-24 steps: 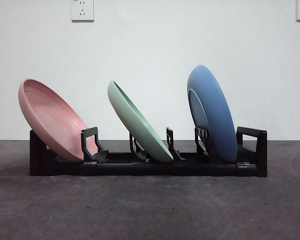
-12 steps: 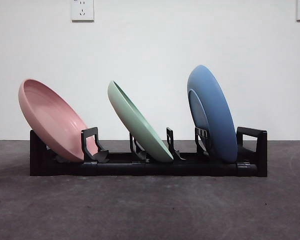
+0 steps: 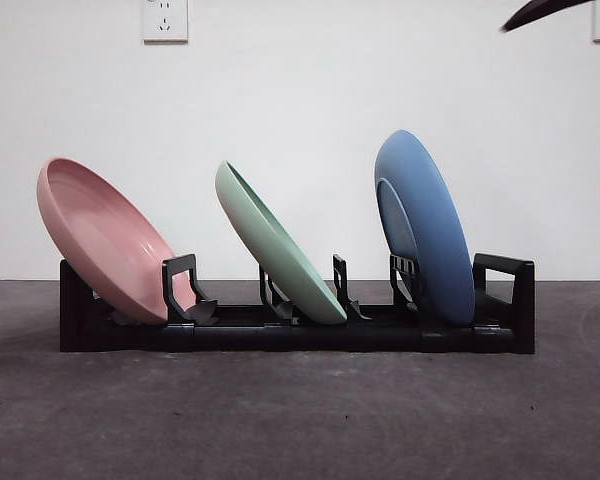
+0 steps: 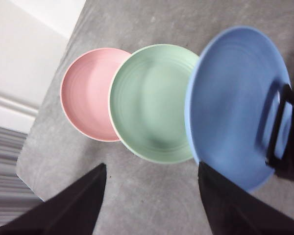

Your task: Place the plate

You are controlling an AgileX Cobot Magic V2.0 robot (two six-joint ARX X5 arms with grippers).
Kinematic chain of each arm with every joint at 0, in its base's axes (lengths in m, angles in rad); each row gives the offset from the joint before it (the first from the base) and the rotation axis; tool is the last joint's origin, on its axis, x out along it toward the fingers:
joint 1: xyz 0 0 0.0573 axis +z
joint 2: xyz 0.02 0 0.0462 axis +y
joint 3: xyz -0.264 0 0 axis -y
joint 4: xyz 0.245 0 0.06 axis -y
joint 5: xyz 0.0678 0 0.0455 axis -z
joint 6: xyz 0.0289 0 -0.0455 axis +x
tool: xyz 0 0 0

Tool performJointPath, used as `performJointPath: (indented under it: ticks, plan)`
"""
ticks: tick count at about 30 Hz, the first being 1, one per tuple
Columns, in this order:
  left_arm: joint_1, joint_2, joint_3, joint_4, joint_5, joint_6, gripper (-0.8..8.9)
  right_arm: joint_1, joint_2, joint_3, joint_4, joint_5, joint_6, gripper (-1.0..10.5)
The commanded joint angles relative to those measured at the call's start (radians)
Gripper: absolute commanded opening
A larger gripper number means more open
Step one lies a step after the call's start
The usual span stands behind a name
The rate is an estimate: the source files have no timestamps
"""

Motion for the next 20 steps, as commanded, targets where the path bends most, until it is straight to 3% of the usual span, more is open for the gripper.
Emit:
performJointPath:
  ticks: [1,10,20]
  plan:
    - [-0.001,0.005,0.021,0.007,0.008,0.011,4.03,0.027,0.109,0.072,0.003,-0.001,-0.044,2.9]
    - [-0.001,0.004,0.021,0.006,0.008,0.011,4.03,0.075,0.357,0.173,0.008,0.051,-0.095,2.8]
    - [-0.001,0.004,0.021,0.005,0.008,0.011,4.03,0.111,0.443,0.174,0.016,0.09,-0.125,2.1]
